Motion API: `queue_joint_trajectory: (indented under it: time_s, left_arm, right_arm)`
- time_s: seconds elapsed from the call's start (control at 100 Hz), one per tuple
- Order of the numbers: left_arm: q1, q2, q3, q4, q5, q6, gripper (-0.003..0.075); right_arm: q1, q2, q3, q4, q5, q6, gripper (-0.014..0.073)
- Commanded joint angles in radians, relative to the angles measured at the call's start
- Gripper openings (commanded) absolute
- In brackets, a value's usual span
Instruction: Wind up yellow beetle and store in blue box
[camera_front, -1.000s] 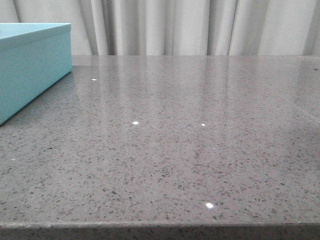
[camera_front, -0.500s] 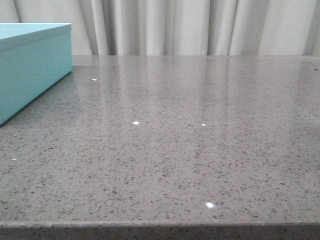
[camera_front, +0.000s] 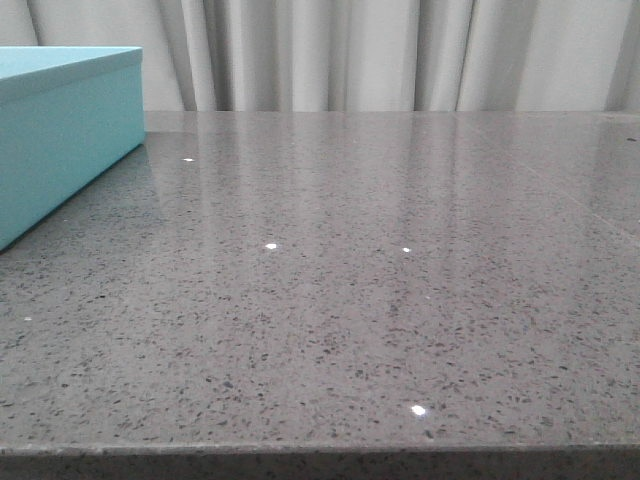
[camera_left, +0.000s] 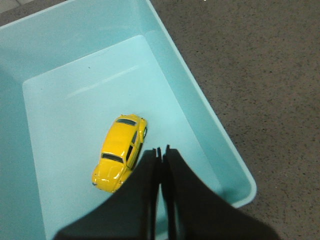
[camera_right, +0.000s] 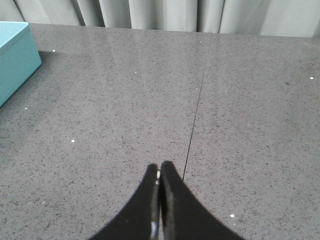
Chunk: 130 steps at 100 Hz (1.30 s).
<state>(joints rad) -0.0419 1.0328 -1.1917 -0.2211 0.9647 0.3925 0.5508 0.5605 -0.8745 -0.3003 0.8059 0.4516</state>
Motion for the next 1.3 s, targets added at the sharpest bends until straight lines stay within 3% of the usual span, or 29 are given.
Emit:
queue_joint_trajectory:
  time_s: [0.0, 0.27, 0.63, 0.78, 1.29]
  left_arm:
    - [0.003, -0.092, 0.056, -0.047, -0.112, -0.011, -0.0019]
    - [0.003, -0.372, 0.351, -0.101, -0.283, -0.011, -0.0019]
    - [0.003, -0.688, 0.669, -0.146, -0.338, -0.015, -0.0019]
    - [0.003, -0.760, 0.727, -0.146, -0.368, -0.015, -0.0019]
    - [0.003, -0.778, 0.734, -0.148, -0.374, -0.015, -0.0019]
  right_arm:
    - [0.001, -0.049, 0.029, -0.045, -0.113, -0.011, -0.0067]
    - [0.001, -0.200, 0.201, -0.048, -0.276, -0.011, -0.0067]
    - [0.001, -0.311, 0.377, -0.050, -0.362, -0.011, -0.0067]
    - [0.001, -0.330, 0.407, -0.050, -0.429, -0.011, -0.0067]
    - [0.001, -0.330, 0.407, -0.050, -0.406, -0.011, -0.0067]
